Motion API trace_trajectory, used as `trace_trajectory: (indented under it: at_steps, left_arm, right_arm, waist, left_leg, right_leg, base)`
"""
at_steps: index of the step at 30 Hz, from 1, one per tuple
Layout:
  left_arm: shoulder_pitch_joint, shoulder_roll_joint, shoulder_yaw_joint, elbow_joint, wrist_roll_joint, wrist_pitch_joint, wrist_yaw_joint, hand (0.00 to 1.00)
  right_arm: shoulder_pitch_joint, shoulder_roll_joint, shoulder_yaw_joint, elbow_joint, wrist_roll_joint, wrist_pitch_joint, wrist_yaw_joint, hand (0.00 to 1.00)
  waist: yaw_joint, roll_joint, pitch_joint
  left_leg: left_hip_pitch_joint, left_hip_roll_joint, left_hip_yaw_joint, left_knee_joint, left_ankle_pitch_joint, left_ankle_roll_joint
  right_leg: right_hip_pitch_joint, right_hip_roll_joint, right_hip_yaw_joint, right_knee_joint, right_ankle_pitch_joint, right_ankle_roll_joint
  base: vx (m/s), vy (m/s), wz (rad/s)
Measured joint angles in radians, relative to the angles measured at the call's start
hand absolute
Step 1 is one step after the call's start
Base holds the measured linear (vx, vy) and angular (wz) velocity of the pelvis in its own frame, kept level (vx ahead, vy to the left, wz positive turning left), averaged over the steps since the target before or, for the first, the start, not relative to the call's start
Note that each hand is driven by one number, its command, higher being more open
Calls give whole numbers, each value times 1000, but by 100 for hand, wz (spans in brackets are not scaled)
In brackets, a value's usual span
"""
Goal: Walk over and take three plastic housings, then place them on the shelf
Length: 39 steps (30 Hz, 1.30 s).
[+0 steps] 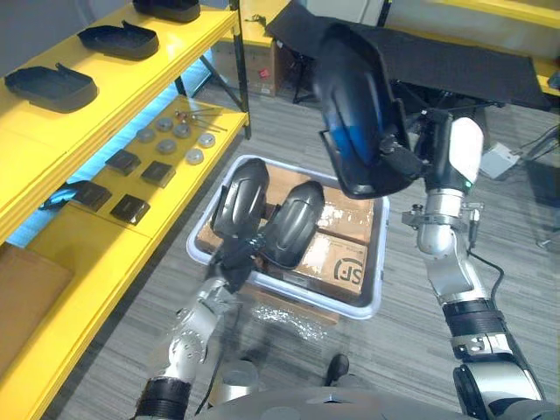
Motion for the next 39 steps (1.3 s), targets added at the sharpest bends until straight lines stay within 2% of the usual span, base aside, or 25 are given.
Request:
trace_trajectory:
  at_steps: [1, 3, 6, 8, 14, 19, 22, 30, 31, 34, 39]
  left_arm:
    - [-21, 0, -21, 19, -19, 4, -2, 100]
    - [-45, 0, -32, 41, -31, 4, -2, 100]
    - [-76, 12, -30, 68, -66, 1, -9, 100]
    - [-75, 23, -30, 69, -69, 0, -30, 100]
    - [-76, 40, -40, 85, -108, -34, -87, 100]
    - [-103, 40, -45, 80, -189, -113, -174, 100]
    - [-112, 39, -45, 51, -221, -136, -208, 100]
    - [-111, 42, -44, 39, -271, -133, -276, 100]
    - [-111, 42, -44, 39, -270, -133, -276, 0]
    - [-111, 42, -45, 39, -256, -133, -268, 0]
    - [-110, 42, -47, 30, -140, -133, -176, 0]
  right_arm:
    - [-3, 0, 26, 0, -11, -43, -3, 0]
    - [-4, 1, 58, 0, -38, -93, -4, 0]
    - [-4, 1, 88, 0, -47, -146, -4, 0]
    - [-4, 3, 103, 2, -47, -160, -4, 0]
    - [-1, 42, 143, 25, -46, -163, -4, 0]
    - [28, 71, 196, 82, -47, -181, -4, 0]
    - [50, 83, 226, 99, -48, -181, -5, 0]
    - [54, 91, 235, 101, -40, -181, -56, 0]
    - [54, 92, 235, 101, -39, -181, -57, 0]
    - [54, 99, 255, 102, -36, -181, -74, 0]
    - [57, 110, 302, 102, 6, -181, -74, 0]
  waist:
    - [-1, 0, -5]
    - [-2, 0, -14]
    - [-2, 0, -16]
    - [-2, 0, -17]
    - [-2, -3, -32]
    - [-1, -10, -53]
    - [0, -10, -54]
    - [0, -11, -60]
    - [0, -11, -62]
    - [0, -11, -66]
    - [0, -20, -74]
  left_leg:
    - [4, 2, 6, 0, 1, -1]
    - [10, 2, 11, -6, 5, -1]
    - [11, 2, 13, -8, 10, -1]
    - [10, 1, 13, -9, 12, -1]
    - [2, 0, 8, -10, 19, -1]
    - [-4, -2, -2, -9, 23, -2]
    - [-5, -2, -3, -9, 24, -2]
    - [-6, -2, -6, -9, 25, -3]
    - [-6, -2, -6, -9, 25, -3]
    - [-6, -2, -6, -9, 26, -3]
    - [-7, -1, -9, -9, 26, -3]
  right_leg:
    - [0, 2, 8, 0, 2, -1]
    - [0, 2, 14, 0, 5, -4]
    - [0, 2, 16, -1, 12, -8]
    - [-1, 2, 17, -1, 14, -9]
    - [-3, 2, 12, -1, 17, -10]
    - [-4, 1, 7, -1, 18, -10]
    - [-4, 1, 6, -1, 19, -11]
    - [-4, 1, 4, -2, 20, -13]
    - [-4, 1, 4, -2, 20, -13]
    - [-4, 1, 4, -2, 20, -13]
    - [-4, 2, 4, -3, 21, -13]
  base:
    - [-49, 12, -14]
    - [-52, 5, -11]
    - [-61, 5, -3]
    - [-68, 3, -1]
    - [-33, 5, 3]
    - [1, 10, 5]
    - [0, 0, 0]
    - [0, 0, 0]
    - [0, 0, 0]
    - [0, 0, 0]
    - [0, 0, 0]
